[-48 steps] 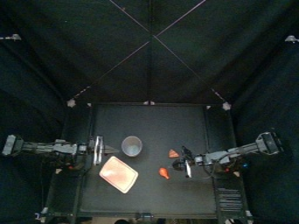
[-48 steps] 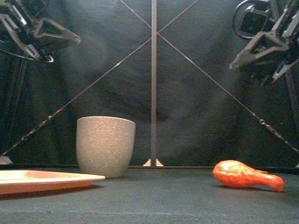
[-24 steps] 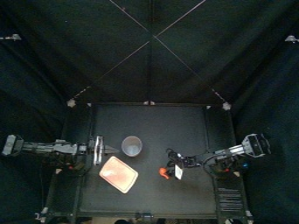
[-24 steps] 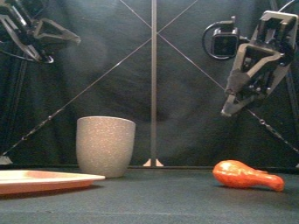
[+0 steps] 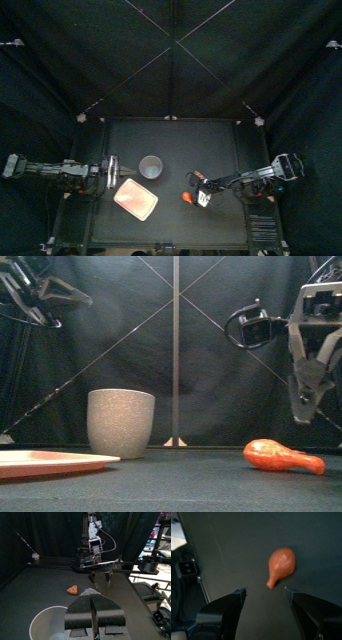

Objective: Pick the drumstick then place it on the pink plate
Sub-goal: Pick the drumstick

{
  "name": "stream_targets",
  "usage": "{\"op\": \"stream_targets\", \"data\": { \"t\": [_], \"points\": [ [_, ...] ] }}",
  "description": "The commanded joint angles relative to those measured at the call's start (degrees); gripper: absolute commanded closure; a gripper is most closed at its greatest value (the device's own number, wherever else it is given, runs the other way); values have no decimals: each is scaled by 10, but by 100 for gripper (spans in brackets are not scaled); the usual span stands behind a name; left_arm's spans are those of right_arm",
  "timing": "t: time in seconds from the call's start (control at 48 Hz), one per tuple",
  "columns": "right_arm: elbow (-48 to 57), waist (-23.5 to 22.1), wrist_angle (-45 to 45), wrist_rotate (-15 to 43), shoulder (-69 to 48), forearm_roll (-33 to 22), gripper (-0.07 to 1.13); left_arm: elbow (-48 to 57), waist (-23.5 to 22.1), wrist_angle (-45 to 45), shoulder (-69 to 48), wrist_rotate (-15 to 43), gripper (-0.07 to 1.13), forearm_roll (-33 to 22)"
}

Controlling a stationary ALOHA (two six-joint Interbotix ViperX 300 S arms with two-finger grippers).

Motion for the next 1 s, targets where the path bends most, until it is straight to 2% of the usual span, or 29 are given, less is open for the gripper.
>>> {"op": "stream_targets", "data": {
  "t": [0.021,0.146,0.292,0.396,0.625,0.854,1.0],
  "points": [
    [-29,-4,47,31,18,-10,11,-7,0,-6,3,1,100,-1],
    [-53,-5,92,87,49,-58,11,-4,0,-6,4,1,100,-1],
    [-85,4,102,185,78,-149,11,3,0,-6,3,0,100,-1],
    [-99,20,100,267,91,-218,11,5,0,-6,3,0,100,-1],
    [-104,63,93,425,113,-321,11,5,0,-6,3,1,100,-1],
    [-108,83,90,512,127,-374,15,6,1,-6,3,2,100,1],
    [-114,84,89,519,141,-378,26,6,1,-6,4,2,100,-2]
  ]
}}
